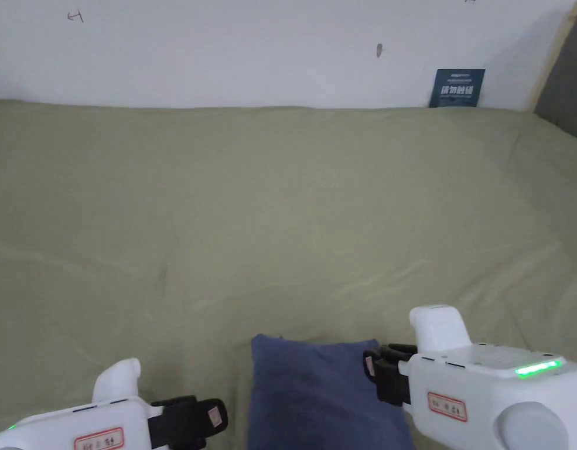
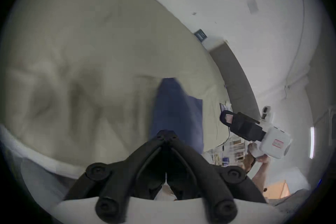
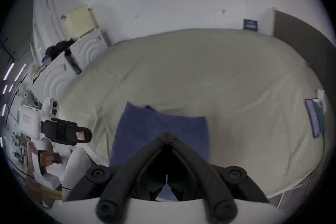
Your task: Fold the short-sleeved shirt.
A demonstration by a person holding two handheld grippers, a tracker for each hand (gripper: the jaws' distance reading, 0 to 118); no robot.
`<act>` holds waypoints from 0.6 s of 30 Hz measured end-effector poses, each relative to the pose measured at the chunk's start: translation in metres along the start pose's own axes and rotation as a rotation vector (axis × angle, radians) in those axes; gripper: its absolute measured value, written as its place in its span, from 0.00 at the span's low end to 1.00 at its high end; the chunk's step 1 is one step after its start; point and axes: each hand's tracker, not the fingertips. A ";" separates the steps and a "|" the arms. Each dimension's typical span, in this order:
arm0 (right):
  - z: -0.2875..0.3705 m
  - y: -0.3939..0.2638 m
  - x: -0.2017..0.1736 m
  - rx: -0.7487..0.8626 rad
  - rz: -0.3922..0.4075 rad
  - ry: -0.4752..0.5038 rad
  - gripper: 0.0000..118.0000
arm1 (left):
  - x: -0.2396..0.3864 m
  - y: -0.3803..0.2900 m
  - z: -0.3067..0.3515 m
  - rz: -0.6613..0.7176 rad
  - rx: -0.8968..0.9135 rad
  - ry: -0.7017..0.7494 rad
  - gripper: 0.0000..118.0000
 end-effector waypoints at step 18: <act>-0.065 -0.029 0.020 -0.180 -0.130 0.026 0.00 | -0.025 0.018 -0.042 0.083 -0.055 -0.205 0.84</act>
